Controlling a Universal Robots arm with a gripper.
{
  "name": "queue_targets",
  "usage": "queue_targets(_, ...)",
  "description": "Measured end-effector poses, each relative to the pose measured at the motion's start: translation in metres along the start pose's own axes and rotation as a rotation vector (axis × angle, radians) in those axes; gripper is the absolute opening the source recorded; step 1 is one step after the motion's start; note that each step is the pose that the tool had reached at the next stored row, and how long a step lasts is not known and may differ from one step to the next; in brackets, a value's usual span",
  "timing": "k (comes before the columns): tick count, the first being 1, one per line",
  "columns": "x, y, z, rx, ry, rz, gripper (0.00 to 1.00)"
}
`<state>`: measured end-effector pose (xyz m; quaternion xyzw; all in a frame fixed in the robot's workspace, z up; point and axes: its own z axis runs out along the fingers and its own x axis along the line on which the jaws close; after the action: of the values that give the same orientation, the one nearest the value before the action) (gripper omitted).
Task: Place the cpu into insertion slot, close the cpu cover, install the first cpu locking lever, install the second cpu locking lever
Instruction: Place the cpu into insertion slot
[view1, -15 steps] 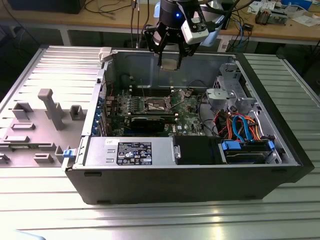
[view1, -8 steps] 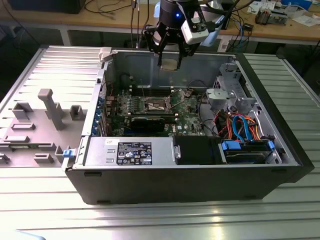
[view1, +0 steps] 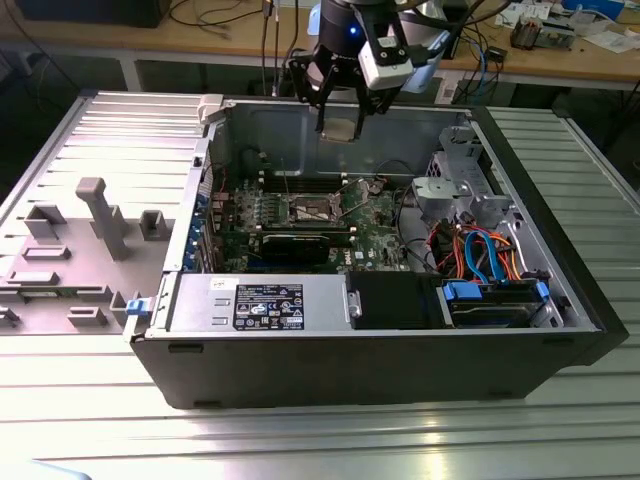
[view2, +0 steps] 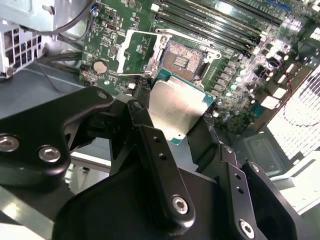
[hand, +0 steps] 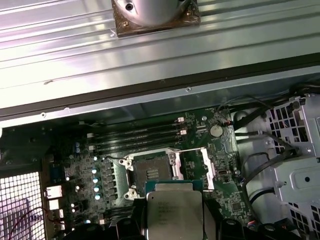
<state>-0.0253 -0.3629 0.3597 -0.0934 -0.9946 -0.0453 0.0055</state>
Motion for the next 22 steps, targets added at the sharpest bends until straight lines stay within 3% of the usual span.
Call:
queue_targets(7,0.0,-0.0001,0.001,-0.0022,-0.0099,0.11,0.55)
queue_targets(17,0.0,-0.0001,0.001,-0.0023,-0.0105,0.117,0.55)
queue_targets(22,0.0,-0.0001,0.0011,-0.0029,-0.0131,0.146,0.55)
